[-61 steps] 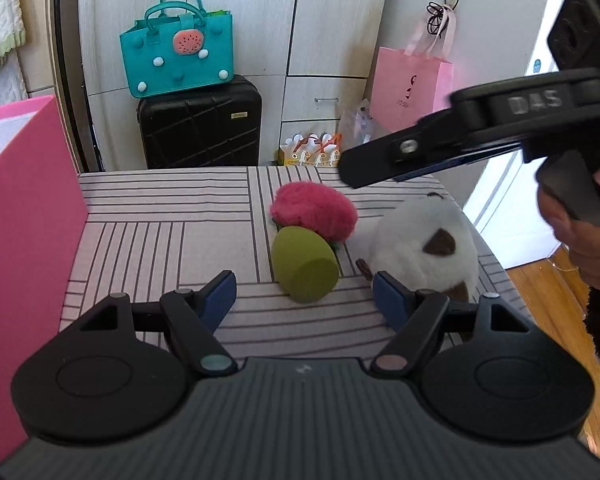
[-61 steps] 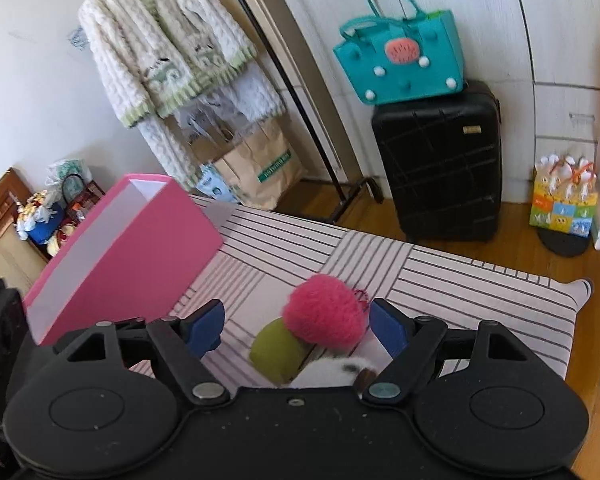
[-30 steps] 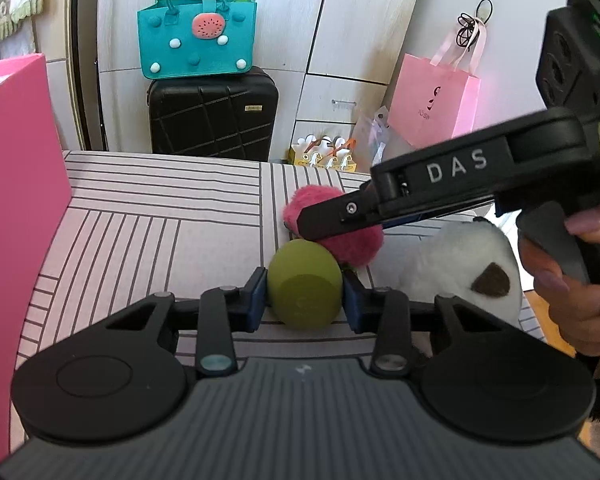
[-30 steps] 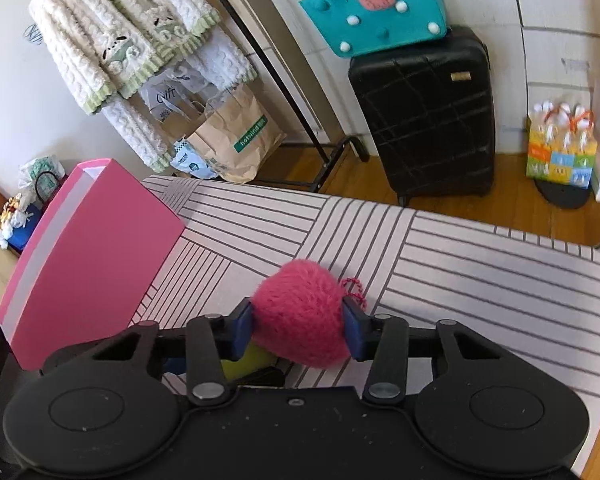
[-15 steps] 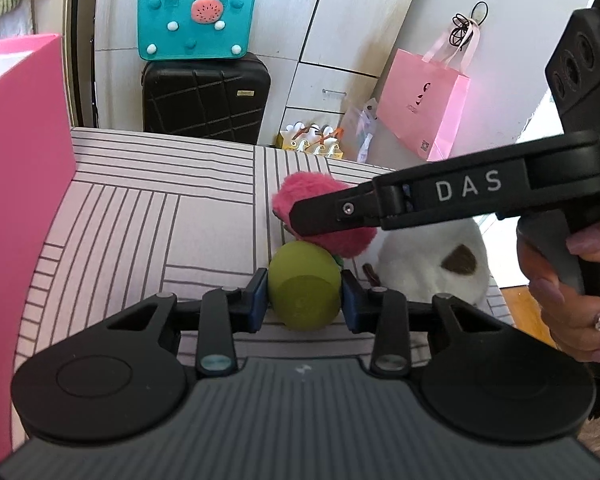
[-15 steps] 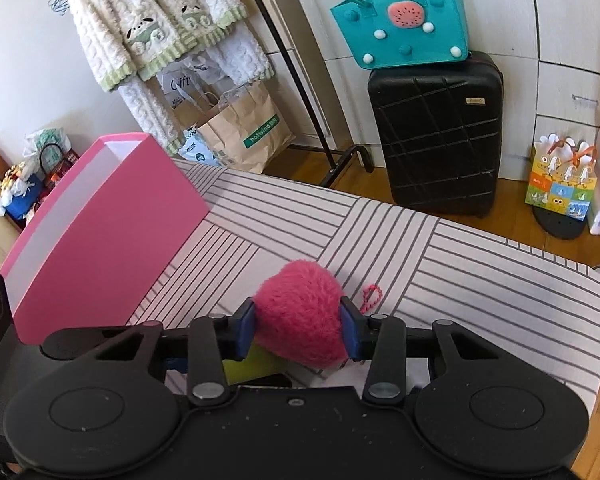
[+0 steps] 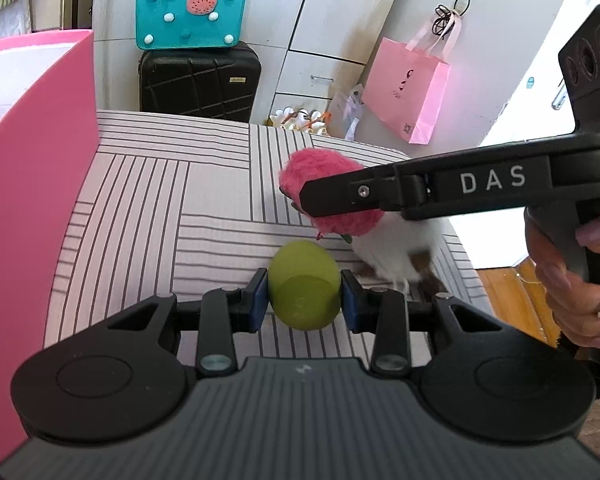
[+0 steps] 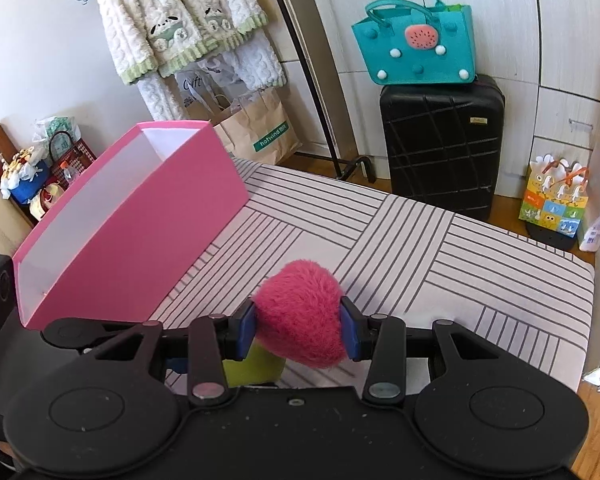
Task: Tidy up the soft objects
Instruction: 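Lift and carry the pompom with right tool while left tool carries the sponge to the box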
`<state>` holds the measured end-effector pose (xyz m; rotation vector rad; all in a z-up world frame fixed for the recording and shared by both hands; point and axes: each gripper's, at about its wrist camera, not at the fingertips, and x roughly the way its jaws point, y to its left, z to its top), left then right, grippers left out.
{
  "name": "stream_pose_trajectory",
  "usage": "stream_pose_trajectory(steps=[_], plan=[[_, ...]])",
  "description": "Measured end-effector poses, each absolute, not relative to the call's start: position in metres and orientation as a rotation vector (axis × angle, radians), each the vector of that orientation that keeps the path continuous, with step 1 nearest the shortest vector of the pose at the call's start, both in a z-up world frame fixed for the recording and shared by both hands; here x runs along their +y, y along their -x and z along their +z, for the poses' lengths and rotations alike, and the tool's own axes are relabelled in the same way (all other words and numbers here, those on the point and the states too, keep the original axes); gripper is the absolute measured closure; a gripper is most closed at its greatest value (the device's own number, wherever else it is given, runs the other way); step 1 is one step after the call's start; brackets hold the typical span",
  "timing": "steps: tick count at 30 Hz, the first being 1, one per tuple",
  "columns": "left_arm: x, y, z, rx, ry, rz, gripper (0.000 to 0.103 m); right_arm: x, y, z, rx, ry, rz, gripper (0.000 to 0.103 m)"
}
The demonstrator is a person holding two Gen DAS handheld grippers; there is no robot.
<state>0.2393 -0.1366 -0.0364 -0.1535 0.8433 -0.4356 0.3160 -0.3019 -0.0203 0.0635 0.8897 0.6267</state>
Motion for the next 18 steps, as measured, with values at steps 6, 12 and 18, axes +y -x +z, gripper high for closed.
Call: stream_pose_trajectory(steps=[6, 12, 18], plan=[[-0.127, -0.221, -0.024, 0.809, 0.154, -0.438, 0.067, -0.293, -0.293, -0.006, 0.849, -0.018, 0.644, 0.055], [-0.116, -0.202, -0.019, 0.817, 0.153, -0.459, 0.067, -0.29, -0.271, -0.005, 0.845, -0.005, 0.629, 0.055], [-0.103, -0.184, -0.016, 0.845, 0.135, -0.503, 0.067, -0.286, -0.248, -0.009, 0.862, 0.009, 0.607, 0.055]])
